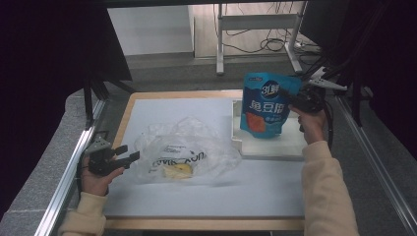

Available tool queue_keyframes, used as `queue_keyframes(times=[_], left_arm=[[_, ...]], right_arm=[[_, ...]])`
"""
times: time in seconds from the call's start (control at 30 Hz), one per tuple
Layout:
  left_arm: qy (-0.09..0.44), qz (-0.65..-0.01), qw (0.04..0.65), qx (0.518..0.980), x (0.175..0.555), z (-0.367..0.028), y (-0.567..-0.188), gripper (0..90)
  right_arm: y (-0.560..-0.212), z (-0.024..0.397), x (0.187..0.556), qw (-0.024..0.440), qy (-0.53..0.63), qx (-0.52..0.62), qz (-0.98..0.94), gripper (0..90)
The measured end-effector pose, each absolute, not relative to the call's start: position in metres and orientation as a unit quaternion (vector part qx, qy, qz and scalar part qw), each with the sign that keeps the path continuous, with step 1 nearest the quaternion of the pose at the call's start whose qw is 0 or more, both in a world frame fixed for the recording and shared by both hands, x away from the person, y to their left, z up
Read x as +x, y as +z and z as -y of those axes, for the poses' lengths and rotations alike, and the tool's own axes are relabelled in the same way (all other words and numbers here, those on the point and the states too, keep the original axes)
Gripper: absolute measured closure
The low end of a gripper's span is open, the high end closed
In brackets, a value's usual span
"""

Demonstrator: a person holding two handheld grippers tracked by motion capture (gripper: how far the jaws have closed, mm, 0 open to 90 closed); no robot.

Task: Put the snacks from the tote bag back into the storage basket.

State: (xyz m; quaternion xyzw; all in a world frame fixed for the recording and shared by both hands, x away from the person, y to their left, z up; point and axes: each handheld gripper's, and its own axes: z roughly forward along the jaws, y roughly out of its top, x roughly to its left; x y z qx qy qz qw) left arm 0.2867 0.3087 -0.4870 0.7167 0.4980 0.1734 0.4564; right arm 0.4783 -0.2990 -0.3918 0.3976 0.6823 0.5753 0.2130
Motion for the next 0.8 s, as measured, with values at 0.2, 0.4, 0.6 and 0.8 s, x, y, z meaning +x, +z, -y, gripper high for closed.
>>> queue_keyframes(times=[0.2, 0.4, 0.6, 0.8], left_arm=[[0.175, -0.498, 0.458, 0.715, 0.286, -0.309, -0.485, 35.6], [0.177, -0.496, 0.464, 0.712, 0.285, -0.31, -0.482, 35.6], [0.176, -0.491, 0.466, 0.715, 0.286, -0.308, -0.481, 35.5], [0.178, -0.489, 0.469, 0.714, 0.285, -0.308, -0.478, 35.5]], right_arm=[[-0.389, 0.296, 0.474, 0.218, 0.57, 0.395, -0.686, 67.0], [-0.391, 0.291, 0.47, 0.227, 0.562, 0.404, -0.686, 58.4], [-0.393, 0.294, 0.458, 0.24, 0.553, 0.421, -0.677, 48.3], [-0.393, 0.302, 0.445, 0.25, 0.547, 0.439, -0.668, 40.3]])
